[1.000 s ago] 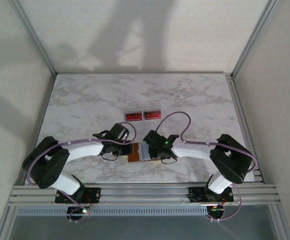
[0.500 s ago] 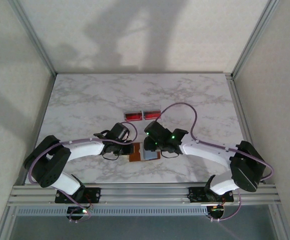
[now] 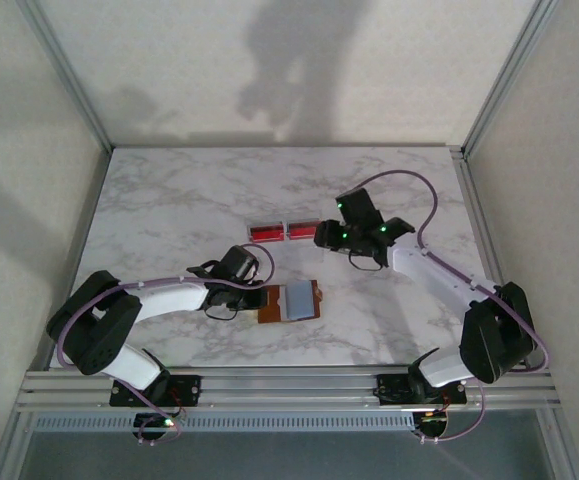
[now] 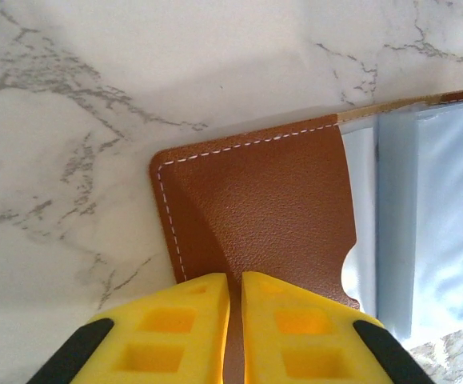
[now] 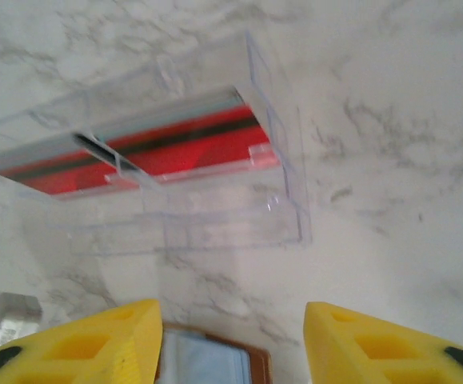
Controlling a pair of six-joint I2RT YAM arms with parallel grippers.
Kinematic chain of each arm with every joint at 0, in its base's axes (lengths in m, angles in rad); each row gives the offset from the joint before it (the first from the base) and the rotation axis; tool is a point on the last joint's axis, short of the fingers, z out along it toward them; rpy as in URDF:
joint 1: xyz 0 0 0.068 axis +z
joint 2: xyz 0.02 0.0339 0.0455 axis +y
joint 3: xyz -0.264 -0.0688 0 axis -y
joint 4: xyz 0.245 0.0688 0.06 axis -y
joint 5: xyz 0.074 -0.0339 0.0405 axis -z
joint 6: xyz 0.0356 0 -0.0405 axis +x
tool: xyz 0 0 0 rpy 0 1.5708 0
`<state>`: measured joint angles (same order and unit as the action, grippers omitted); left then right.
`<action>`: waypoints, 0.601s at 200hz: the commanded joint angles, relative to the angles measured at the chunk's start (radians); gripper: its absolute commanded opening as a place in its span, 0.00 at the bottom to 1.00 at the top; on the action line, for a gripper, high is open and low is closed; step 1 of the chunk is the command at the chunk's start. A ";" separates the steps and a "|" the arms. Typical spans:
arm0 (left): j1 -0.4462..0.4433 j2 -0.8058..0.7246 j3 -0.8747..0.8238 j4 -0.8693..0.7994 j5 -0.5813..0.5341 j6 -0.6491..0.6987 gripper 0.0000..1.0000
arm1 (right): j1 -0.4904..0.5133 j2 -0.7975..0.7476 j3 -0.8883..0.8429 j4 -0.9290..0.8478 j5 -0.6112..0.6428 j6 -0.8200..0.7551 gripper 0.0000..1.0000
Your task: Put the credit cards into the card holder
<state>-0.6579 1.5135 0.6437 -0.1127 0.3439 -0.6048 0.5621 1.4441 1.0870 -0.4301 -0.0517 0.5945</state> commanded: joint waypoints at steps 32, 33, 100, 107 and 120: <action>-0.005 -0.001 -0.040 -0.036 -0.026 0.003 0.15 | -0.115 0.146 0.144 0.146 -0.360 -0.423 0.66; -0.005 0.000 -0.039 -0.037 -0.026 0.003 0.15 | -0.113 0.150 0.150 0.141 -0.358 -0.433 0.67; -0.005 -0.002 -0.048 -0.032 -0.019 0.008 0.17 | -0.129 0.428 0.483 -0.082 -0.407 -0.833 0.53; -0.005 -0.008 -0.050 -0.030 -0.020 0.005 0.17 | -0.135 0.469 0.535 -0.140 -0.450 -0.888 0.51; -0.006 -0.013 -0.049 -0.028 -0.022 0.005 0.17 | -0.140 0.553 0.651 -0.264 -0.483 -0.958 0.49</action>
<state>-0.6579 1.5024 0.6258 -0.0868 0.3473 -0.6048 0.4339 1.8790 1.5852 -0.4412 -0.4118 -0.1432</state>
